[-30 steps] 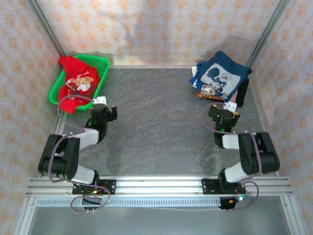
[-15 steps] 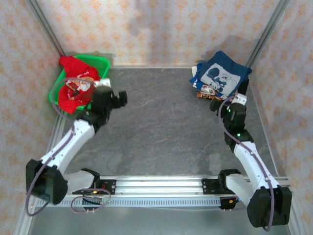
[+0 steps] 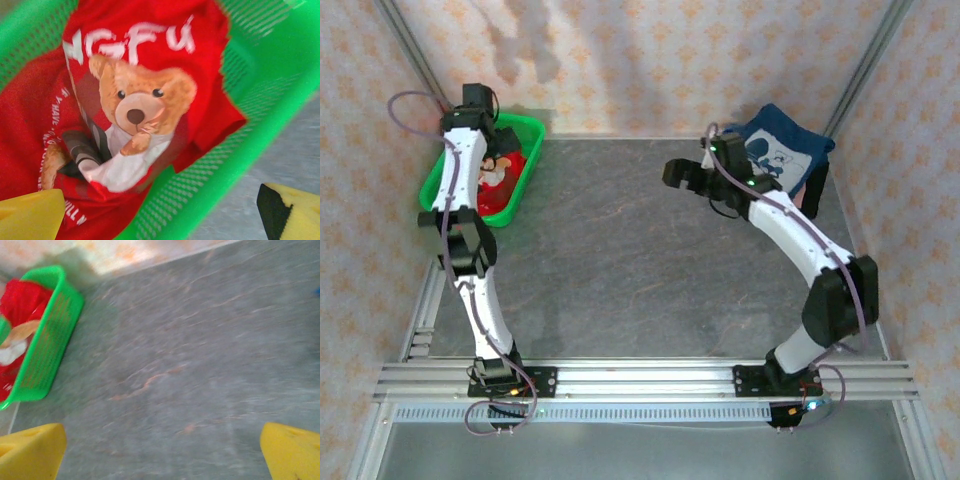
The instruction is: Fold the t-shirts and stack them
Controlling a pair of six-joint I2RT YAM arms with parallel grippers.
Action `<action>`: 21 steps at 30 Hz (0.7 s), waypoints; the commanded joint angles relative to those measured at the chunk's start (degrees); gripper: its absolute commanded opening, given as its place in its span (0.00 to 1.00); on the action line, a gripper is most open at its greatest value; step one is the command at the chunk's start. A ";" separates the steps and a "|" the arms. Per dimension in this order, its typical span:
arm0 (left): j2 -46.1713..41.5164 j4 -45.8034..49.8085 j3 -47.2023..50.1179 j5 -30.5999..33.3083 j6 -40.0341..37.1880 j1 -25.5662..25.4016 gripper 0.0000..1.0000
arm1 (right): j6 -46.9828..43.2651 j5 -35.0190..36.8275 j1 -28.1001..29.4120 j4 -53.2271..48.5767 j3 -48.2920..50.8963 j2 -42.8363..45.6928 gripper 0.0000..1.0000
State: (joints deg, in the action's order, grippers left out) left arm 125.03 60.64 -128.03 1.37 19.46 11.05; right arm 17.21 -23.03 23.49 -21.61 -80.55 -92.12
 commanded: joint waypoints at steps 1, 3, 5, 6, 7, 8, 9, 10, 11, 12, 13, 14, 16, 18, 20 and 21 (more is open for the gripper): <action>3.31 8.36 -2.67 2.10 -0.59 1.10 1.00 | 2.19 -4.47 1.80 -6.43 -4.69 -2.94 0.99; 4.95 6.58 -2.17 2.71 -0.35 1.26 0.99 | 2.85 -6.00 2.50 -6.04 -5.22 -3.73 0.99; 6.11 3.03 -0.24 3.02 0.22 1.52 0.98 | 3.42 -6.91 2.85 -5.65 -5.34 -4.13 0.99; 6.56 1.99 0.39 2.98 0.53 1.67 0.97 | 3.52 -7.13 2.80 -5.64 -5.32 -4.21 0.99; 7.58 1.47 0.20 3.15 0.94 1.76 0.95 | 3.55 -7.15 2.84 -5.73 -5.45 -4.24 0.99; 8.45 1.39 -0.15 3.72 1.27 1.86 0.93 | 3.44 -7.19 2.79 -5.88 -5.61 -4.19 0.99; 9.30 1.19 -0.74 4.23 1.48 1.96 0.88 | 3.23 -7.40 2.80 -6.06 -5.83 -4.15 0.99; 9.98 0.91 -1.17 4.68 1.51 2.08 0.84 | 2.82 -7.43 2.80 -6.21 -6.23 -4.21 0.99; 10.28 0.14 -1.23 5.13 1.53 2.22 0.80 | 2.60 -7.47 2.82 -6.27 -6.40 -4.21 0.99; 10.70 -0.28 -1.39 5.21 1.64 2.38 0.73 | 2.40 -7.47 2.83 -6.28 -6.56 -4.21 0.99; 11.21 -0.76 -1.81 4.85 1.74 2.63 0.66 | 2.18 -7.43 2.80 -6.17 -6.63 -4.20 1.00; 11.55 -0.96 -2.15 4.63 1.77 2.79 0.59 | 2.12 -7.30 2.81 -6.10 -6.72 -4.24 0.99; 12.66 -0.37 -3.74 4.97 1.98 3.10 0.47 | 2.28 -7.48 2.85 -5.82 -6.92 -4.47 0.99; 13.08 -0.17 -4.81 4.75 1.95 3.45 0.32 | 2.43 -7.65 2.84 -5.58 -6.98 -4.69 0.99; 12.66 -0.99 -4.90 2.62 1.39 3.82 0.11 | 2.48 -7.56 2.84 -5.29 -7.13 -4.90 0.99; 12.14 -1.18 -5.09 1.75 1.06 3.88 0.01 | 2.43 -7.43 2.79 -5.25 -7.25 -5.00 0.99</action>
State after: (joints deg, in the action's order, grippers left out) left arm 137.67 60.29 -130.47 3.64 21.17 14.15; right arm 19.53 -30.04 26.22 -26.70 -85.52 -96.31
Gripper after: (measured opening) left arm 0.073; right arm 0.993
